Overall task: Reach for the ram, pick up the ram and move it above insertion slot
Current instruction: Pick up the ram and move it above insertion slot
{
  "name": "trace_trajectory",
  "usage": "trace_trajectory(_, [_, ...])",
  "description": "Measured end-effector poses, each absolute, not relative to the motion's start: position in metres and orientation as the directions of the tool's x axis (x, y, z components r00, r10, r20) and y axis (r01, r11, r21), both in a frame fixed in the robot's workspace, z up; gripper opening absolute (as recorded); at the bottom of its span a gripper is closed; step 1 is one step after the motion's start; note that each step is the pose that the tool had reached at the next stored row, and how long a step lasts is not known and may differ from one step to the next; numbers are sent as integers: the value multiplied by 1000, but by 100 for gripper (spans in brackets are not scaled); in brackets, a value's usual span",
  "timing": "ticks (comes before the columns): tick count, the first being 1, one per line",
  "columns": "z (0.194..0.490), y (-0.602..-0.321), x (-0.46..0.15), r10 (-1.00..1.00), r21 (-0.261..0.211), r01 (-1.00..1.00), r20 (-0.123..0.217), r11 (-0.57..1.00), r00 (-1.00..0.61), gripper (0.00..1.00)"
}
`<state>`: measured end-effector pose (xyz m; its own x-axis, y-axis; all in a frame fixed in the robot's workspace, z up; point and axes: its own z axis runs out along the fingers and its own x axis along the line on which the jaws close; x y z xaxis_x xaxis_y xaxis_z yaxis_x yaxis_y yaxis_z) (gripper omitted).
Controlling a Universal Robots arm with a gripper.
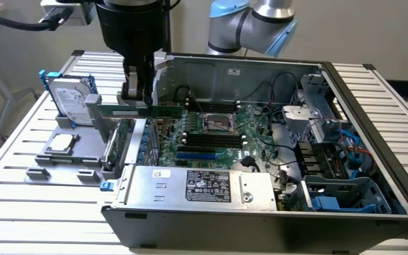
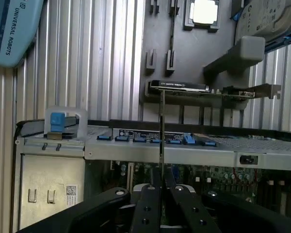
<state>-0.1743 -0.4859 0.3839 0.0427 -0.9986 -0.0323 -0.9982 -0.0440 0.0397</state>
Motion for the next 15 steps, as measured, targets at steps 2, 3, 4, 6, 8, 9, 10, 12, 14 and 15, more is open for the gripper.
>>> trace_trajectory(2, [384,-486,-166,-998,40,-998,-33,-46,45,14])
trace_trajectory(3, [384,-486,-161,-998,40,-998,-34,-47,46,14])
trace_trajectory(4, [384,-486,-157,-998,40,-998,-34,-49,47,14])
trace_trajectory(6, [384,-486,-147,-998,40,-998,-35,-51,49,14])
trace_trajectory(8, [384,-486,-138,-998,40,-998,-35,-52,51,14])
trace_trajectory(9, [384,-486,-134,-998,40,-998,-35,-53,51,14])
trace_trajectory(10, [384,-486,-129,-998,40,-998,-35,-53,52,14])
trace_trajectory(12, [384,-486,-120,-998,40,-998,-35,-53,52,14])
trace_trajectory(14, [384,-486,-111,-998,40,-998,-35,-53,52,14])
trace_trajectory(15, [384,-486,-106,-998,40,-998,-35,-53,52,14])
